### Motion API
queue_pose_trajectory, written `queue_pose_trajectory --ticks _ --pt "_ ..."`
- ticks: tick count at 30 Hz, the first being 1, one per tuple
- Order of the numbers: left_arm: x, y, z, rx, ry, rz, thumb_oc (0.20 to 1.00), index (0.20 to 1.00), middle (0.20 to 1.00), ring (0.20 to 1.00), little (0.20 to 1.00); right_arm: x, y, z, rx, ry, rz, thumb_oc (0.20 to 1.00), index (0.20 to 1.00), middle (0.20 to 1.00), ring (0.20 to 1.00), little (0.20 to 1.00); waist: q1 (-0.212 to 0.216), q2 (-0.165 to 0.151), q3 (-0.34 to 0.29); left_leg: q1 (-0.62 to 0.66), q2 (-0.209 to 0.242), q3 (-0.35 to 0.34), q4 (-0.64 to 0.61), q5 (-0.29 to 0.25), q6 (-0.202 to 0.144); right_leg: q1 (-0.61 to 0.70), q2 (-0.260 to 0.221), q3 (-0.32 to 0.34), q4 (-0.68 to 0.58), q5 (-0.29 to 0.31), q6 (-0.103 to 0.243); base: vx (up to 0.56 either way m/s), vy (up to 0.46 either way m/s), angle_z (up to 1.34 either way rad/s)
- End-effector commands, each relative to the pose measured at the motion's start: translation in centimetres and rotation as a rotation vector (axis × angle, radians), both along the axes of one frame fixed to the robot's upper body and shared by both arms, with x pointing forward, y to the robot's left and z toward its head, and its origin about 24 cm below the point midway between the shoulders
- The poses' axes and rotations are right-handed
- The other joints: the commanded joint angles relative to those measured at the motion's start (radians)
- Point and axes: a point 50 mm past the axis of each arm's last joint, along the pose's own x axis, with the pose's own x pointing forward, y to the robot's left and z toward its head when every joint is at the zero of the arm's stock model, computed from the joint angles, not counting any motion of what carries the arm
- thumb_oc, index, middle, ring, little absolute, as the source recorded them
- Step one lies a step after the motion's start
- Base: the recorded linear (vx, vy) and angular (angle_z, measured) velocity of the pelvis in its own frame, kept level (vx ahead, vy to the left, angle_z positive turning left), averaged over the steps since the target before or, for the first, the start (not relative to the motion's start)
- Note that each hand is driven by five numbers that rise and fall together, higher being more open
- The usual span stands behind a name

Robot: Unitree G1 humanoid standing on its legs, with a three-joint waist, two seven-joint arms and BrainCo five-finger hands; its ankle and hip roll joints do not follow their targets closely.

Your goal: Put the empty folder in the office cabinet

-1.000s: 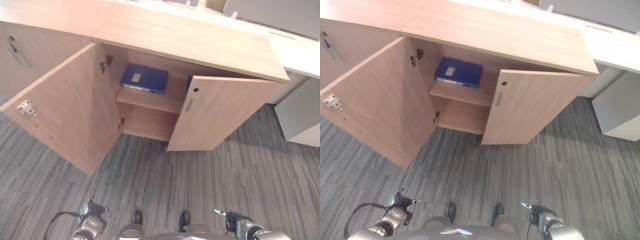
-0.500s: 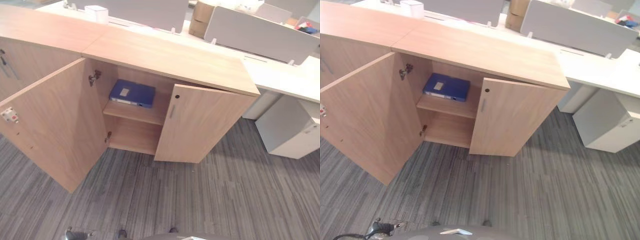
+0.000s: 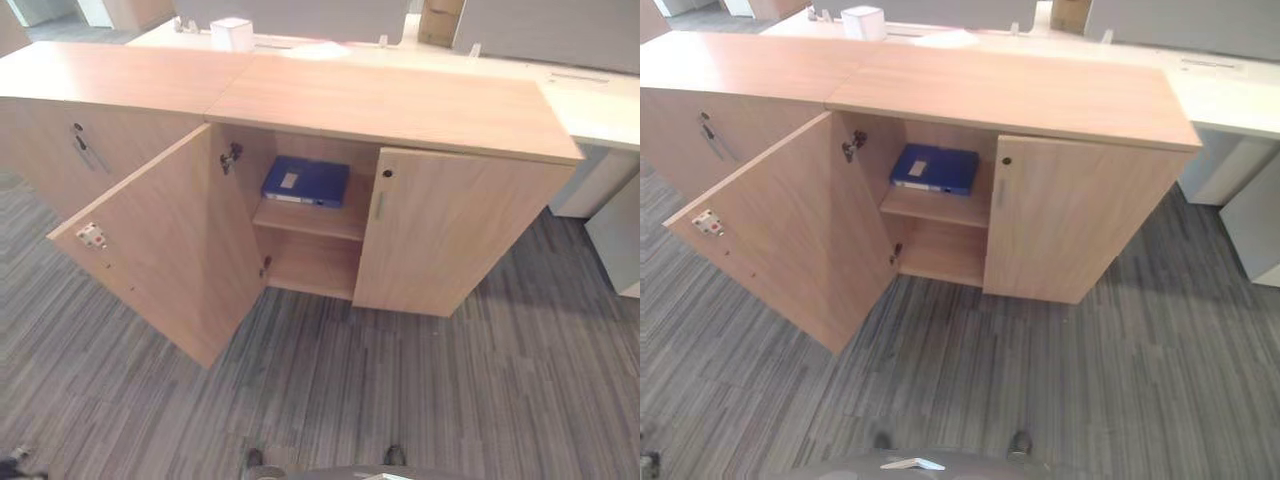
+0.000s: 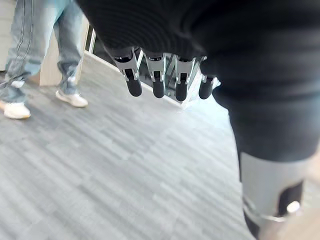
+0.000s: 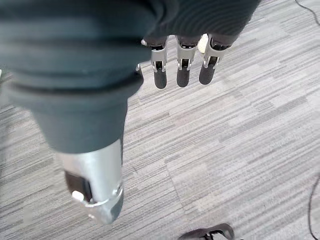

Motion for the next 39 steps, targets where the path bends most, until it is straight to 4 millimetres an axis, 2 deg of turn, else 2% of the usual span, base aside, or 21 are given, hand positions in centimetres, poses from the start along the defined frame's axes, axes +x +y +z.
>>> queue_pose_trajectory --ticks 1,2,4,5,6,8,9,11,13,14,15,20,24,25,27,32,34,39 --pt "0.4 1.5 2.2 0.114 -0.047 -0.023 1.000 1.000 1.000 1.000 1.000 -0.5 1.5 -0.5 0.053 0.027 -0.068 1.000 1.000 1.000 1.000 1.000 0.003 -0.014 0.002 0.001 -0.039 -0.033 -0.066 0.028 -0.006 -0.020 -0.063 0.056 0.120 -0.119 0.106 0.06 0.473 0.30" --pt "1.4 1.4 3.1 0.155 -0.098 -0.058 1.000 1.000 1.000 1.000 1.000 -1.1 1.7 -0.6 0.072 0.032 -0.084 1.000 1.000 1.000 1.000 1.000 0.001 -0.001 -0.005 0.012 -0.090 -0.047 -0.066 -0.022 0.001 -0.016 -0.103 0.063 0.098 -0.067 0.121 0.07 0.604 0.05" --pt "2.7 1.2 4.0 0.197 -0.148 -0.110 1.000 1.000 1.000 1.000 1.000 -0.9 1.4 -0.5 0.068 0.023 -0.099 1.000 1.000 1.000 1.000 1.000 0.000 -0.003 -0.001 0.031 -0.147 -0.049 -0.066 -0.058 0.024 -0.029 -0.147 0.088 0.086 0.000 0.131 0.04 0.450 0.02" --pt "2.7 1.1 4.0 0.196 -0.147 -0.110 1.000 1.000 1.000 1.000 1.000 -0.9 1.4 -0.5 0.067 0.024 -0.098 1.000 1.000 1.000 1.000 1.000 0.002 -0.006 -0.001 0.033 -0.151 -0.046 -0.066 -0.058 0.027 -0.029 -0.150 0.092 0.083 0.003 0.132 0.00 0.494 -0.18" --pt "4.1 0.7 5.0 0.239 -0.188 -0.165 1.000 1.000 1.000 1.000 1.000 -0.8 2.1 -0.8 0.092 0.023 -0.078 1.000 1.000 1.000 1.000 1.000 0.006 -0.007 0.011 0.050 -0.196 -0.024 -0.066 -0.081 0.059 -0.053 -0.177 0.110 0.090 0.016 0.124 -0.03 0.430 -0.20" --pt "4.8 0.5 5.5 0.264 -0.210 -0.192 1.000 1.000 1.000 1.000 1.000 -0.4 2.4 -0.9 0.097 0.014 -0.065 1.000 1.000 1.000 1.000 1.000 0.010 -0.004 0.021 0.052 -0.206 -0.013 -0.066 -0.082 0.072 -0.073 -0.180 0.112 0.115 0.023 0.118 -0.05 0.363 -0.35" --pt "6.4 -0.4 6.5 0.294 -0.280 -0.242 1.000 1.000 1.000 1.000 1.000 0.7 3.2 -1.2 0.114 -0.020 -0.033 1.000 1.000 1.000 1.000 1.000 0.009 -0.001 0.044 0.057 -0.214 0.005 -0.066 -0.074 0.091 -0.103 -0.128 0.117 0.176 -0.006 0.090 -0.09 0.297 -0.38" --pt "7.5 -1.2 6.8 0.298 -0.324 -0.287 1.000 1.000 1.000 1.000 1.000 1.3 4.2 -1.5 0.126 -0.041 0.008 1.000 1.000 1.000 1.000 1.000 0.014 -0.013 0.051 0.061 -0.228 0.039 -0.066 -0.072 0.102 -0.109 -0.064 0.076 0.167 -0.052 0.073 -0.08 0.262 -0.48" --pt "8.2 -1.8 7.2 0.307 -0.352 -0.313 1.000 1.000 1.000 1.000 1.000 0.9 5.0 -1.8 0.144 -0.036 0.004 1.000 1.000 1.000 1.000 1.000 0.009 -0.016 0.049 0.060 -0.236 0.041 -0.066 -0.073 0.106 -0.086 -0.045 0.070 0.145 -0.070 0.075 0.00 0.102 -0.47" --pt "9.7 -2.7 7.9 0.309 -0.428 -0.355 1.000 1.000 1.000 1.000 1.000 0.7 4.8 -1.7 0.136 -0.028 0.014 1.000 1.000 1.000 1.000 1.000 -0.001 -0.028 0.049 0.065 -0.254 0.039 -0.066 -0.070 0.118 -0.076 -0.014 0.116 0.123 -0.069 0.066 0.04 0.097 -0.14" --pt "10.1 -3.1 8.1 0.302 -0.462 -0.368 1.000 1.000 1.000 1.000 1.000 0.6 4.8 -1.7 0.134 -0.018 0.009 1.000 1.000 1.000 1.000 1.000 -0.004 -0.035 0.046 0.063 -0.261 0.044 -0.066 -0.072 0.121 -0.066 -0.012 0.120 0.110 -0.060 0.068 0.03 0.113 -0.12" --pt "11.2 -4.4 8.6 0.285 -0.535 -0.419 1.000 1.000 1.000 1.000 1.000 0.5 4.7 -1.7 0.130 -0.016 0.013 1.000 1.000 1.000 1.000 1.000 -0.002 -0.052 0.040 0.068 -0.272 0.057 -0.066 -0.081 0.128 -0.043 -0.023 0.099 0.072 -0.030 0.081 0.02 0.011 -0.25" --pt "12.9 -6.8 10.1 0.246 -0.708 -0.495 1.000 1.000 1.000 1.000 1.000 0.4 4.8 -1.8 0.137 -0.019 0.023 1.000 1.000 1.000 1.000 1.000 -0.017 -0.070 0.026 0.082 -0.272 0.065 -0.066 -0.093 0.134 -0.029 -0.020 0.127 0.054 -0.011 0.087 0.05 -0.006 -0.03" --pt "12.9 -6.9 10.1 0.245 -0.708 -0.495 1.000 1.000 1.000 1.000 1.000 0.4 4.8 -1.7 0.137 -0.019 0.023 1.000 1.000 1.000 1.000 1.000 -0.016 -0.069 0.025 0.082 -0.272 0.065 -0.066 -0.093 0.134 -0.029 -0.020 0.127 0.053 -0.010 0.087 0.03 -0.027 -0.08" --pt "13.8 -8.5 10.8 0.206 -0.812 -0.539 1.000 1.000 1.000 1.000 1.000 0.1 4.8 -1.8 0.141 -0.010 0.026 1.000 1.000 1.000 1.000 1.000 -0.021 -0.076 0.019 0.089 -0.269 0.065 -0.066 -0.098 0.135 -0.022 -0.020 0.131 0.045 -0.010 0.086 0.05 -0.024 -0.07" --pt "14.1 -10.4 11.2 0.135 -0.918 -0.568 1.000 1.000 1.000 1.000 1.000 -0.1 4.7 -1.7 0.144 0.000 0.022 1.000 1.000 1.000 1.000 1.000 -0.023 -0.077 0.009 0.096 -0.265 0.066 -0.066 -0.103 0.135 -0.010 -0.021 0.128 0.036 -0.010 0.086 0.02 -0.011 -0.01" --pt "14.5 -11.8 11.4 0.073 -0.985 -0.600 1.000 1.000 1.000 1.000 1.000 -0.2 4.8 -1.7 0.152 0.007 0.026 1.000 1.000 1.000 1.000 1.000 -0.024 -0.077 0.005 0.100 -0.264 0.060 -0.066 -0.106 0.135 -0.003 -0.022 0.127 0.035 -0.012 0.086 0.04 -0.027 0.00" --pt "14.6 -13.4 11.4 -0.017 -1.044 -0.634 1.000 1.000 1.000 1.000 1.000 -0.1 4.7 -1.7 0.155 0.010 0.037 1.000 1.000 1.000 1.000 1.000 -0.023 -0.075 -0.002 0.106 -0.261 0.058 -0.066 -0.107 0.135 0.007 -0.021 0.122 0.029 -0.015 0.084 0.00 0.000 0.00"
